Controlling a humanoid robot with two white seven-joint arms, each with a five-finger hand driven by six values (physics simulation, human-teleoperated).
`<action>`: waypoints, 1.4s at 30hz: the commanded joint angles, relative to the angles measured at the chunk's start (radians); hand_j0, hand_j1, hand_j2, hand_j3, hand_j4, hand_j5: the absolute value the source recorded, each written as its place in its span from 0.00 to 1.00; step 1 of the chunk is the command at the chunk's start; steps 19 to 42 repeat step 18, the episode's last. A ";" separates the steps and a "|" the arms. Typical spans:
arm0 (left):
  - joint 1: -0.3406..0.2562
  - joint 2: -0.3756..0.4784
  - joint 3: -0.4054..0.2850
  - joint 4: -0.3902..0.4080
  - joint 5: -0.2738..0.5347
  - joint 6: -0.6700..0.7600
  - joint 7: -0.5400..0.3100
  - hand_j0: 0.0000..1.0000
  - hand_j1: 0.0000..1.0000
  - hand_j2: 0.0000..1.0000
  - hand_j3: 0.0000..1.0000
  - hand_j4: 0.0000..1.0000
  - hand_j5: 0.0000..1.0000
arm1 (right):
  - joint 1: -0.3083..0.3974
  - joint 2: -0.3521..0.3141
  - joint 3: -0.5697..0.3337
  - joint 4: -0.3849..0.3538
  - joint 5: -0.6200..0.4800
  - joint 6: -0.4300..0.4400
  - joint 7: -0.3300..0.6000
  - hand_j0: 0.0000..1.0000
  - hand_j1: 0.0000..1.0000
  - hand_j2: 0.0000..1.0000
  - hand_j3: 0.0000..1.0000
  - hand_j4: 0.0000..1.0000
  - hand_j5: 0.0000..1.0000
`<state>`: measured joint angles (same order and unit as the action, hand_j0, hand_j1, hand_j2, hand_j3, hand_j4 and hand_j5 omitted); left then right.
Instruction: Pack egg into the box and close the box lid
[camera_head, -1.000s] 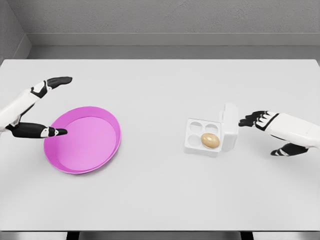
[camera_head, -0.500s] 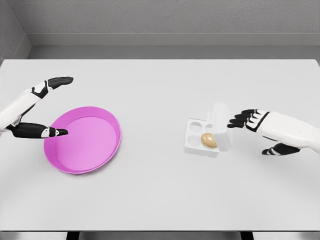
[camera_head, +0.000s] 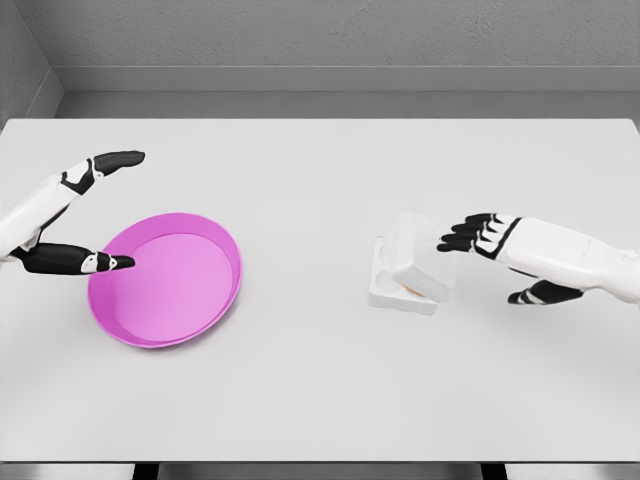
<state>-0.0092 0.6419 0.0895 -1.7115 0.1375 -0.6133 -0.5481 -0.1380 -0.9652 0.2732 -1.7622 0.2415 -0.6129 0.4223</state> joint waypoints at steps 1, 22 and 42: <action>0.000 0.001 0.001 -0.002 0.008 0.002 0.000 1.00 1.00 1.00 1.00 1.00 1.00 | 0.002 -0.007 0.008 0.000 -0.007 0.002 -0.002 1.00 1.00 1.00 1.00 1.00 1.00; -0.003 0.002 0.001 0.006 0.008 0.002 0.000 1.00 1.00 1.00 1.00 1.00 1.00 | 0.032 -0.037 -0.101 0.046 0.033 0.002 -0.002 1.00 1.00 1.00 1.00 1.00 1.00; -0.003 0.002 0.001 0.006 0.008 0.002 0.000 1.00 1.00 1.00 1.00 1.00 1.00 | 0.032 -0.037 -0.101 0.046 0.033 0.002 -0.002 1.00 1.00 1.00 1.00 1.00 1.00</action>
